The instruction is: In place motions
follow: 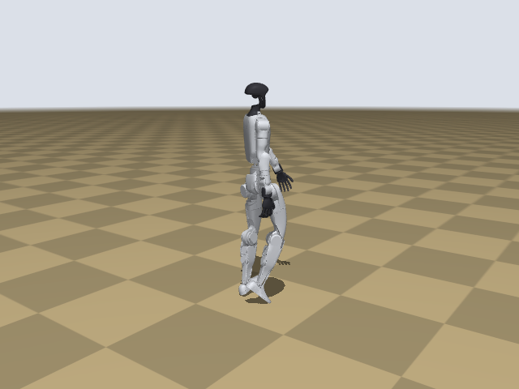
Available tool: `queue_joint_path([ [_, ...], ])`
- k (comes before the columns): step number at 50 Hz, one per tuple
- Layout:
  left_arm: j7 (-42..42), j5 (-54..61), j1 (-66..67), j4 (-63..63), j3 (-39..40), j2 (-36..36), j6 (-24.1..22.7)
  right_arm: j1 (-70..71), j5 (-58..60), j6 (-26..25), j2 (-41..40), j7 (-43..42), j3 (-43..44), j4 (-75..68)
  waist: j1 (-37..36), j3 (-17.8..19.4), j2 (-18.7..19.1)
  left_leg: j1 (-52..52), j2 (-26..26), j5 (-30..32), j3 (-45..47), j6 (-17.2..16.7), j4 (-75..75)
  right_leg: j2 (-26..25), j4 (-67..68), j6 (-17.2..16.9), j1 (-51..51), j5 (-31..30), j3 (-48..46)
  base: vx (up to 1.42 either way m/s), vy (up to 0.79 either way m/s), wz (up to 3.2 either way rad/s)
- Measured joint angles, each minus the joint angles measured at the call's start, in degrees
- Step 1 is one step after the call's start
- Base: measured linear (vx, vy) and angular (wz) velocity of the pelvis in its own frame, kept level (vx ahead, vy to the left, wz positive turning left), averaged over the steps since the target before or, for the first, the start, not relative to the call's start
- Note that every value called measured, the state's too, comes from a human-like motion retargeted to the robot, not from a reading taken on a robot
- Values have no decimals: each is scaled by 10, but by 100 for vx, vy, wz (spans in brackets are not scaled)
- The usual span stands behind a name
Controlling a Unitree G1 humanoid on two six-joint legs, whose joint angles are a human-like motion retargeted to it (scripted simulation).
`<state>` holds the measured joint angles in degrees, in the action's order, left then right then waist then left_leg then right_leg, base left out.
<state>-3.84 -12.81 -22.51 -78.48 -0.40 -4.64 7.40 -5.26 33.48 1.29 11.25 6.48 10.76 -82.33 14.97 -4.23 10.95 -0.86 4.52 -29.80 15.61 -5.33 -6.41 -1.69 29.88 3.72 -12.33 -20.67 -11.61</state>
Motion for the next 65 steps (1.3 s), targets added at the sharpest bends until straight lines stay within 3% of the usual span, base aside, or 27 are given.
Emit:
queue_joint_path([
  [2,-13,-6,47,-38,7,9,7,22,24,11,3,-11,-23,21,-29,-21,-37,2,-39,-1,12,-5,7,9,-118,-62,70,108,26,21,-17,-74],
  [5,-35,-12,103,-89,29,4,23,48,47,37,-3,-7,-51,45,-96,-33,-96,24,-77,-4,67,-20,28,55,-221,-44,119,221,-61,12,-18,-126],
  [8,-53,-23,151,-110,56,-10,36,62,58,59,-14,19,-59,57,-154,-34,-145,35,-97,2,101,-32,45,77,-251,-66,103,209,-17,13,-24,-104],
  [10,-53,-23,169,-124,75,-14,42,71,63,67,-17,34,-52,61,-183,-24,-155,34,-96,10,110,-32,50,77,-265,-66,97,199,-5,-8,-17,-45],
  [15,-42,22,207,-160,145,-7,38,69,57,56,-12,14,-61,49,-151,-5,-138,30,-78,21,102,-17,52,67,-275,-57,111,209,-38,3,-11,51],
  [20,-71,34,258,-162,187,-6,73,27,21,35,-13,-6,-82,-10,-104,-35,-121,13,-64,32,88,-5,57,62,-279,-55,113,221,-75,21,-12,65],
  [26,-84,-49,291,-120,192,-5,132,33,8,21,-19,-66,-121,-109,-132,-21,-115,9,-44,49,93,-21,41,51,-273,-45,108,226,-73,5,-13,-2],
  [28,-49,-41,310,-123,191,1,137,58,-6,12,-26,-84,-149,-133,-139,-11,-110,-10,-34,78,91,-38,-2,46,-273,-42,107,224,-69,2,-7,-22],
  [31,-33,-34,334,-148,208,16,142,125,-53,14,-50,-83,-184,-131,-144,11,-111,-102,-10,211,85,-81,-163,55,-278,-40,100,217,-61,-8,-3,-13],
  [33,-44,-45,346,-174,215,19,147,170,-79,27,-70,-56,-205,-95,-166,25,-123,-191,7,300,67,-75,-300,69,-284,-41,91,210,-48,-16,-13,-42],
  [34,-57,-53,358,-183,214,19,147,190,-79,32,-78,-32,-214,-71,-182,31,-131,-230,0,309,46,-79,-352,74,-288,-41,90,205,-39,-10,-14,-68],
  [36,-90,-68,388,-189,203,19,153,223,-53,35,-93,23,-216,-15,-216,46,-146,-277,-9,299,33,-91,-431,86,-291,-38,92,196,-22,0,-9,-63],
  [40,-111,-67,410,-189,193,10,168,275,9,78,-109,99,-192,89,-258,73,-160,-317,19,258,79,-54,-515,102,-281,-30,94,192,-13,-4,-3,-15],
  [43,-93,-4,395,-189,195,4,150,292,7,115,-118,76,-213,112,-245,63,-159,-305,14,236,87,-73,-492,94,-284,-28,97,195,-25,-1,-5,31],
  [45,-82,37,378,-189,187,-1,133,281,19,133,-116,51,-226,106,-224,48,-156,-274,-19,229,74,-97,-435,91,-286,-33,105,201,-39,4,4,81],
  [47,-73,63,346,-189,167,-7,121,246,51,136,-107,32,-220,85,-194,29,-150,-220,-65,224,64,-97,-338,94,-281,-44,111,210,-65,11,19,122],
  [50,-60,79,274,-189,127,-11,103,172,96,116,-84,3,-194,31,-170,15,-130,-108,-106,203,38,-97,-158,76,-252,-51,117,232,-92,9,11,70],
  [52,-49,83,219,-188,104,-5,76,115,115,88,-66,-3,-169,-26,-169,15,-121,-18,-91,64,58,-88,-50,49,-219,-33,126,243,-100,6,-10,-12],
  [54,-36,91,162,-173,90,12,44,67,125,51,-37,5,-143,-88,-145,18,-107,45,-79,7,89,-28,40,40,-162,-16,118,213,-123,0,1,44],
  [55,-34,97,135,-156,82,22,33,48,130,31,-20,10,-130,-120,-118,22,-101,62,-91,-1,55,11,75,47,-123,-11,106,175,-148,-27,23,49],
  [58,-47,105,31,-97,87,40,0,3,109,-23,33,-35,-100,-151,-100,49,-74,33,-53,-5,51,17,91,61,103,6,-50,26,-87,-52,30,-6],
  [60,-57,108,-21,-64,75,45,-29,-54,71,-38,65,-92,-78,-151,-64,52,-54,12,-43,-12,36,26,92,30,216,0,-146,33,-27,-32,20,77],
  [63,-96,61,-93,-31,79,28,-15,-108,-12,-68,85,-120,-56,-151,-28,73,-50,-1,-42,-7,26,38,87,83,334,18,-218,83,-56,-23,9,65],
  [65,-97,42,-109,-21,72,28,2,-132,-38,-73,84,-139,-22,-151,-20,81,-46,-4,-36,-3,7,40,81,90,362,26,-235,97,-60,-6,0,20],
])
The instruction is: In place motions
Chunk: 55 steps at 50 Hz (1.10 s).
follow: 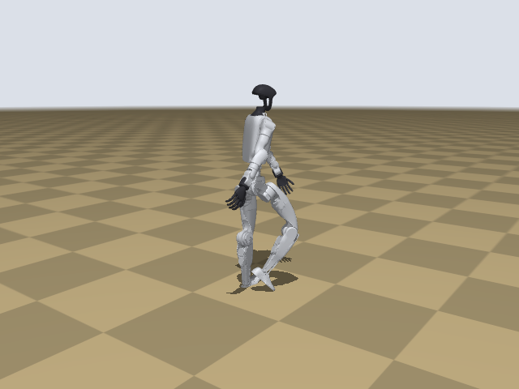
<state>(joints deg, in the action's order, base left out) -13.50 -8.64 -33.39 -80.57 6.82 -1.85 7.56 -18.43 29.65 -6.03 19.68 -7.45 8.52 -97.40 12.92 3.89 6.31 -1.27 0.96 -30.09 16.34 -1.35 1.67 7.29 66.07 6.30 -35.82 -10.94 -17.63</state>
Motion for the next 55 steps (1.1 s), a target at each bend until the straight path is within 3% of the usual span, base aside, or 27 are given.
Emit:
queue_joint_path([
  [5,7,13,49,7,-44,2,-28,-13,-58,47,-22,-32,24,0,-42,-33,-4,0,-3,-2,21,-5,5,-19,-56,-13,27,5,10,12,-3,-46],
  [10,25,12,186,-29,-8,15,1,91,-36,11,-49,34,-79,0,-68,-52,-4,26,-9,-8,71,-40,-8,-77,-299,-42,193,-10,35,25,-4,-73],
  [12,35,18,257,-52,33,23,14,154,-11,18,-75,75,-135,0,-67,-55,-9,25,-18,7,64,-59,-37,-88,-442,-63,279,38,26,29,-14,-19],
  [13,38,23,296,-70,58,24,13,190,1,26,-91,94,-166,0,-74,-57,-11,21,-21,22,67,-73,-58,-91,-503,-60,321,116,8,33,-7,-41],
  [15,39,43,370,-115,106,16,13,258,27,54,-128,132,-218,0,-99,-59,-29,21,-30,82,107,-116,-116,-92,-612,-31,376,144,-28,31,1,-64],
  [17,35,58,399,-160,147,-3,41,325,45,82,-153,193,-231,57,-139,-56,-64,-77,-13,232,169,-137,-263,-36,-645,-61,364,105,-8,-20,1,-51],
  [18,42,68,413,-166,159,-13,63,358,46,95,-162,228,-226,103,-172,-54,-77,-147,30,290,179,-137,-368,-18,-650,-76,350,100,9,-40,-31,-59],
  [19,55,80,430,-168,175,-21,75,390,39,113,-167,255,-226,148,-194,-44,-89,-212,39,310,147,-132,-444,-13,-655,-76,343,97,16,-41,-48,-50],
  [20,72,92,450,-168,192,-30,82,420,28,132,-170,280,-227,193,-210,-32,-100,-274,30,311,93,-126,-507,-16,-661,-69,340,95,18,-18,-38,-58],
  [22,63,116,500,-168,202,-49,88,468,29,176,-170,317,-204,256,-254,-9,-129,-332,40,257,110,-124,-622,2,-653,-60,337,92,44,14,-15,-76],
  [23,54,126,520,-168,201,-56,105,483,35,198,-172,325,-187,282,-267,0,-136,-346,61,248,127,-105,-659,9,-645,-55,338,93,48,15,-1,-46],
  [26,59,123,525,-168,231,-59,128,518,21,236,-163,288,-171,335,-288,14,-140,-394,88,221,138,-84,-721,19,-631,-47,323,93,50,-16,-2,4],
  [29,55,126,517,-168,250,-53,96,525,-33,244,-171,237,-176,343,-277,4,-139,-404,81,216,129,-104,-720,19,-633,-46,318,94,38,-6,-1,39],
  [32,52,132,499,-168,240,-50,83,491,-59,250,-179,249,-168,335,-263,-13,-138,-349,59,226,126,-131,-654,16,-641,-52,329,99,22,8,2,46],
  [35,70,142,458,-168,192,-50,81,418,-15,229,-181,263,-149,314,-229,-37,-136,-255,-12,238,91,-137,-500,16,-643,-64,344,108,-17,12,2,97],
  [37,112,145,413,-168,148,-46,51,361,21,213,-175,252,-144,273,-213,-46,-123,-156,-44,225,43,-137,-346,-7,-634,-64,360,124,-37,8,-3,55],
  [38,136,142,386,-168,125,-41,34,333,41,203,-169,245,-141,244,-210,-48,-112,-99,-51,202,18,-137,-257,-25,-625,-61,368,132,-42,9,-4,20],
  [40,169,124,334,-168,79,-27,9,277,94,174,-153,231,-122,173,-200,-51,-93,10,-50,55,32,-123,-127,-54,-597,-51,379,144,-53,10,3,29],
  [42,155,106,297,-146,35,-8,3,224,148,121,-132,205,-96,92,-144,-71,-81,67,-37,28,112,-43,-31,-54,-544,-43,364,119,-88,15,20,136],
  [43,137,104,273,-136,11,0,6,200,164,82,-121,187,-85,54,-102,-79,-73,61,-47,30,30,-22,-13,-42,-502,-39,346,73,-119,-7,24,122],
  [45,96,100,192,-112,-23,2,12,180,156,-11,-99,147,-58,0,-100,-67,-49,25,-8,40,32,-21,-7,-18,-350,-36,247,-43,-102,-51,24,-8],
  [47,91,77,122,-58,-33,8,9,140,94,-66,-68,106,-34,0,-63,-32,-34,9,-4,25,-3,-9,-7,-8,-216,-25,144,-115,-50,-61,30,23],
  [48,84,68,95,-30,-47,9,4,113,53,-74,-53,88,-26,0,-58,-21,-28,5,-2,23,3,-4,-4,-18,-159,-27,95,-96,-17,-44,27,24],
  [50,43,20,42,21,-50,3,-2,67,-24,-82,-32,80,-9,0,-40,-6,-19,-1,-4,26,-1,12,7,9,-61,-20,17,-42,-15,-31,19,35],
  [53,26,-9,16,59,-35,-11,-3,22,-67,-83,-23,44,39,0,12,-10,-7,-24,5,34,-11,16,0,14,-11,-16,-44,-35,-8,1,5,49],
  [55,47,-3,28,71,-42,6,-3,-16,-96,-52,-27,13,74,0,-4,-27,1,-34,13,39,-7,14,-6,15,-15,-16,-43,-26,-15,23,-5,-20],
])
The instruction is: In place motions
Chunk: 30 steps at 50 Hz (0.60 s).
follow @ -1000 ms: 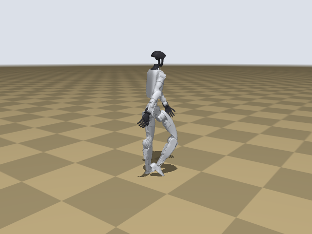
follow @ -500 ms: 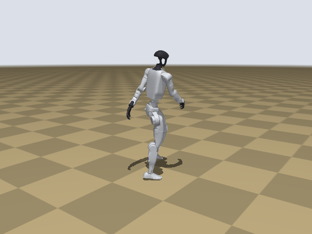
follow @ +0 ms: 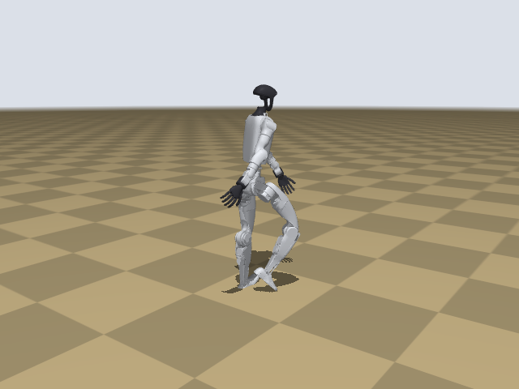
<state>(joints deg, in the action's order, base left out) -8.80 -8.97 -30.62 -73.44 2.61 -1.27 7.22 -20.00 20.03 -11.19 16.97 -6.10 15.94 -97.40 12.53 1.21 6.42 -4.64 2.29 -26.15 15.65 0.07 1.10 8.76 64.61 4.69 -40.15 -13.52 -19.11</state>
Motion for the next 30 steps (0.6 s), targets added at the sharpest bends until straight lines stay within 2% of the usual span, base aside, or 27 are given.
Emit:
queue_joint_path([
  [2,0,11,16,-3,-16,11,-15,-18,-44,23,-14,-14,4,0,-26,-8,-6,9,-3,-1,15,-3,2,-1,-30,-8,37,5,-7,13,-12,-38],
  [5,-17,4,70,-34,-16,7,-43,-3,-71,7,-27,-18,-18,0,-58,-11,-24,43,-14,-9,42,-19,3,-32,-131,-18,134,-4,8,26,-10,-82],
  [8,7,15,169,-105,18,12,-28,56,-60,-16,-33,31,-71,0,-84,-32,-33,63,-21,-6,74,-57,-31,-74,-334,-37,271,-9,22,52,-10,-79],
  [9,15,20,206,-135,47,9,-21,90,-48,-18,-39,55,-94,0,-83,-36,-32,59,-22,7,74,-71,-59,-86,-406,-39,321,50,9,47,-7,-31],
  [10,22,27,243,-167,82,5,-12,127,-34,-19,-47,81,-119,0,-80,-38,-29,52,-23,25,70,-85,-92,-98,-475,-37,371,138,-12,39,-10,-38],
  [12,26,61,307,-214,138,-8,23,228,-3,5,-71,139,-161,0,-103,-22,-57,26,-6,153,158,-131,-232,-78,-571,-12,415,164,-33,20,-17,-100],
  [13,28,75,329,-231,175,-20,43,292,16,24,-88,178,-177,0,-131,-11,-80,-31,30,236,188,-134,-355,-57,-590,-24,421,154,-2,-6,-18,-185],
  [15,40,122,385,-240,221,-30,55,389,51,68,-117,260,-181,51,-205,-3,-99,-211,58,324,132,-88,-545,-41,-607,-38,403,136,54,-26,-17,-179],
  [16,41,147,409,-240,239,-31,58,424,61,86,-125,300,-183,108,-216,13,-108,-279,39,281,110,-94,-635,-32,-610,-33,395,124,55,-35,-15,-83],
  [17,39,168,431,-240,257,-34,66,457,69,105,-131,332,-182,164,-232,29,-118,-339,42,248,104,-86,-716,-23,-611,-28,388,116,61,-34,-10,-57],
  [20,22,192,477,-240,310,-45,113,545,74,175,-132,353,-177,310,-305,78,-150,-444,146,184,181,10,-868,2,-590,-13,369,118,105,-20,-1,-97],
  [22,14,190,502,-240,336,-54,104,576,62,225,-127,327,-186,362,-328,88,-175,-498,126,157,187,20,-890,25,-580,-10,353,114,126,10,9,-58],
  [25,16,211,527,-240,361,-61,97,625,54,293,-120,263,-221,409,-341,76,-197,-530,120,149,193,3,-875,39,-566,-9,328,112,142,6,2,-17],
  [27,26,231,519,-240,365,-59,93,627,99,304,-126,245,-224,421,-320,58,-190,-508,125,154,184,-12,-860,27,-575,-11,337,116,127,5,-8,40],
  [30,10,234,484,-240,338,-60,81,587,145,295,-142,207,-237,409,-276,24,-159,-429,107,181,147,-46,-805,-7,-605,-18,375,121,83,12,-6,82],
])
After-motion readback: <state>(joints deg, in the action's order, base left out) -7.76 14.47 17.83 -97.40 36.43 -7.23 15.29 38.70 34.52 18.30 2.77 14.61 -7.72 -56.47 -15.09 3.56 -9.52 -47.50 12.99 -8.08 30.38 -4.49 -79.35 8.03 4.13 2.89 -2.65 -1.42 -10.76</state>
